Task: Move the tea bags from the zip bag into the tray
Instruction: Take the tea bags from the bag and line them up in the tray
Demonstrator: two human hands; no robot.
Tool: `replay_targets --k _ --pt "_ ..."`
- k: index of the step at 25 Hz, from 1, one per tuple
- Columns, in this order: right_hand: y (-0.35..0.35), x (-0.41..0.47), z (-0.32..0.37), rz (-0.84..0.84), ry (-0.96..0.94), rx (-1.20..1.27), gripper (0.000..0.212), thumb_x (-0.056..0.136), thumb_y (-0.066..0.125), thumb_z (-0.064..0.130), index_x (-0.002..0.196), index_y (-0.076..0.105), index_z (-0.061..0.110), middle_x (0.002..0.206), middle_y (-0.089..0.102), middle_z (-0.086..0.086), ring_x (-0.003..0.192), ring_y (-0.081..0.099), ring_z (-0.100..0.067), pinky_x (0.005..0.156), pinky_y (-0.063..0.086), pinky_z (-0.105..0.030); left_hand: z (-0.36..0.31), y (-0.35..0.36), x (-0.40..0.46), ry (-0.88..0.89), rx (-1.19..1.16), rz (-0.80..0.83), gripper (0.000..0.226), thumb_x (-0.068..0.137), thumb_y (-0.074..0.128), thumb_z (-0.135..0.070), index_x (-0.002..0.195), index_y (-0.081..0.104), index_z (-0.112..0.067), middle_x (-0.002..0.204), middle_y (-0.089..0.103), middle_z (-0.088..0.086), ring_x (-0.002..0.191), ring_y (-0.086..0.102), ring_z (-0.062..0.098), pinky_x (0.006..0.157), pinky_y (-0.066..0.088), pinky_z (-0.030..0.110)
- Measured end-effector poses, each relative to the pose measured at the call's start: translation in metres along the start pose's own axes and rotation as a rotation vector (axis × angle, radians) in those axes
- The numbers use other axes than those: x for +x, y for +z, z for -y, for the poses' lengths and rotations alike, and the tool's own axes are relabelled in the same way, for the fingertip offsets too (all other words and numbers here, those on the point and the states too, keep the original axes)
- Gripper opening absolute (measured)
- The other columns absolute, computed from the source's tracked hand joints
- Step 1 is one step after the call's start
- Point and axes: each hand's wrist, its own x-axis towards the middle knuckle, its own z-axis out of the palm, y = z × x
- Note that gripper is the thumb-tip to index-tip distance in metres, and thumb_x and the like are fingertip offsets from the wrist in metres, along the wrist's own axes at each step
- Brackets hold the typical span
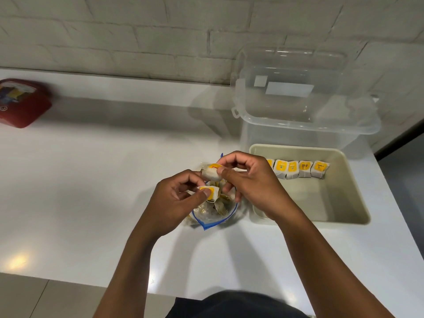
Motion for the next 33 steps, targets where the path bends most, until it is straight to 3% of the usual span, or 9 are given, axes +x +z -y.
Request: replay_targets --k 4,9,13,20,23,26,29,31,33 --pt "0.000 -0.003 0.000 0.083 0.004 -0.041 0.008 0.089 0.071 0.014 0.096 0.072 0.017 0.088 0.071 -0.001 0.068 0.065 -0.026 0.049 0.050 -0.033 -0.001 0.003 0.004 0.005 -0.005 -0.042 0.007 0.083 0.073 -0.017 0.083 0.066 -0.013 0.087 0.069 0.003 0.075 0.063 0.020 0.065 0.052 0.040" --pt "-0.004 -0.001 -0.005 0.071 -0.025 -0.051 0.008 0.091 0.069 0.012 0.097 0.071 0.018 0.094 0.070 -0.003 0.068 0.059 -0.030 0.048 0.047 -0.029 0.001 0.002 0.005 0.008 0.015 -0.040 0.007 0.084 0.073 -0.016 0.085 0.067 -0.012 0.090 0.069 0.005 0.081 0.063 0.026 0.068 0.054 0.048" --pt "-0.003 0.001 -0.006 0.046 -0.010 -0.017 0.027 0.086 0.070 0.002 0.109 0.068 0.017 0.084 0.069 0.001 0.065 0.052 -0.024 0.049 0.043 -0.017 0.001 0.003 0.003 0.006 0.009 -0.031 0.006 0.086 0.074 -0.012 0.087 0.067 -0.011 0.088 0.068 0.008 0.083 0.062 0.034 0.072 0.055 0.049" --pt "-0.014 -0.001 -0.004 0.114 0.083 -0.044 0.023 0.093 0.062 0.005 0.109 0.074 0.017 0.083 0.070 0.001 0.064 0.056 -0.005 0.056 0.047 -0.024 0.000 0.002 0.001 -0.016 0.077 -0.059 0.006 0.087 0.075 -0.012 0.087 0.069 -0.014 0.087 0.070 0.005 0.081 0.063 0.035 0.071 0.054 0.053" --pt "-0.017 -0.004 -0.004 0.144 0.110 -0.054 0.014 0.090 0.067 0.008 0.101 0.074 0.015 0.089 0.073 -0.010 0.074 0.061 -0.011 0.066 0.049 -0.033 -0.001 0.004 0.001 -0.016 0.099 -0.060 0.005 0.087 0.075 -0.014 0.089 0.070 -0.016 0.087 0.070 0.004 0.078 0.061 0.038 0.070 0.054 0.053" --pt "-0.019 -0.011 -0.002 0.160 0.074 -0.037 0.006 0.089 0.070 0.009 0.095 0.069 0.008 0.086 0.068 -0.018 0.071 0.059 -0.015 0.066 0.047 -0.031 -0.005 0.008 0.000 -0.034 0.105 -0.057 0.005 0.087 0.075 -0.014 0.088 0.069 -0.015 0.085 0.070 0.003 0.074 0.061 0.033 0.068 0.053 0.047" --pt "-0.027 -0.015 0.004 0.119 0.019 -0.031 0.006 0.089 0.069 0.006 0.091 0.067 0.010 0.077 0.065 -0.003 0.063 0.058 -0.009 0.059 0.046 -0.021 -0.011 0.015 -0.004 -0.017 0.132 -0.101 0.006 0.086 0.076 -0.014 0.086 0.070 -0.015 0.093 0.071 -0.004 0.077 0.063 0.017 0.065 0.050 0.035" --pt "-0.039 -0.016 0.006 0.059 0.014 -0.047 0.014 0.089 0.068 0.005 0.098 0.065 0.015 0.075 0.063 -0.004 0.062 0.060 -0.014 0.058 0.046 -0.027 -0.014 0.022 -0.007 0.019 0.171 -0.138 0.009 0.083 0.078 -0.015 0.082 0.070 -0.019 0.093 0.066 -0.005 0.078 0.061 0.014 0.061 0.046 0.023" --pt "-0.052 -0.017 0.006 -0.004 0.019 -0.088 0.020 0.090 0.065 0.005 0.103 0.063 0.019 0.075 0.058 -0.007 0.061 0.061 -0.016 0.059 0.046 -0.032 -0.017 0.031 -0.007 0.031 0.194 -0.138 0.011 0.082 0.080 -0.016 0.079 0.071 -0.022 0.087 0.062 -0.001 0.075 0.058 0.014 0.061 0.043 0.023"
